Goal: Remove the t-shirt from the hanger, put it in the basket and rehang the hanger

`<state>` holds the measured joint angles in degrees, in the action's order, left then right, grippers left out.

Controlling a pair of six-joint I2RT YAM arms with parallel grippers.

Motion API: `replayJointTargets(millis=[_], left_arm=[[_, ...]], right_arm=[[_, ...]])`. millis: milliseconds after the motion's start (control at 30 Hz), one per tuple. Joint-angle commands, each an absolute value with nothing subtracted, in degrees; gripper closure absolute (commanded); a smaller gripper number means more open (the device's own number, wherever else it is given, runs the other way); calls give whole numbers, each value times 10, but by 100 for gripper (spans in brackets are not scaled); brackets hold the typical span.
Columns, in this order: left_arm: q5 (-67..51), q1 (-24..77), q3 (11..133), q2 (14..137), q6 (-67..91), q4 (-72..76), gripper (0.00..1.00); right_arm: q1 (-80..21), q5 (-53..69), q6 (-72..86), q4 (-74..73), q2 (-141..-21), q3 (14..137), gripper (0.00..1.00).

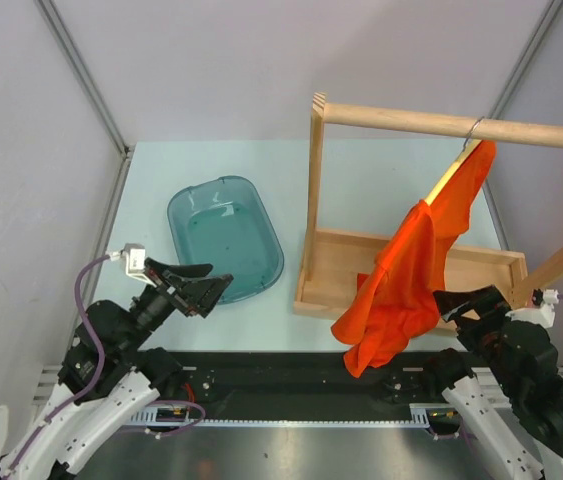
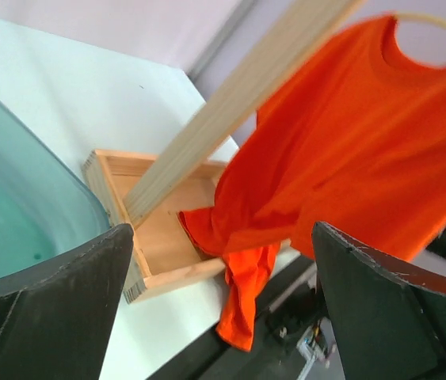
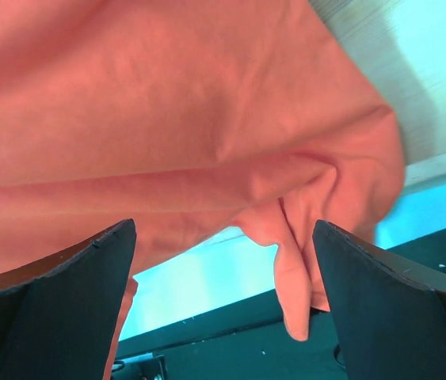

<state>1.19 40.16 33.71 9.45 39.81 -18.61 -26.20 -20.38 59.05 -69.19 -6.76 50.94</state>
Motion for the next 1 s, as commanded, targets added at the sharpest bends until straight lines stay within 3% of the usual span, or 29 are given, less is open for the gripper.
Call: replayJointTargets(millis=[0, 367, 533, 733, 967], left_arm=[[-79, 404, 383, 132, 339, -163, 0], [-340, 419, 611, 454, 351, -56, 5], [-237, 567, 770, 555, 281, -113, 5], [-97, 677, 859, 652, 201, -116, 4], [-19, 707, 943, 766, 106, -118, 3]], right_arm=[[-265, -224, 563, -723, -89, 555, 0], [-271, -146, 549, -602, -46, 562, 0], [-279, -124, 548, -586, -54, 583, 0], [-292, -117, 519, -527, -44, 604, 0], [-292, -73, 491, -496, -101, 664, 0]])
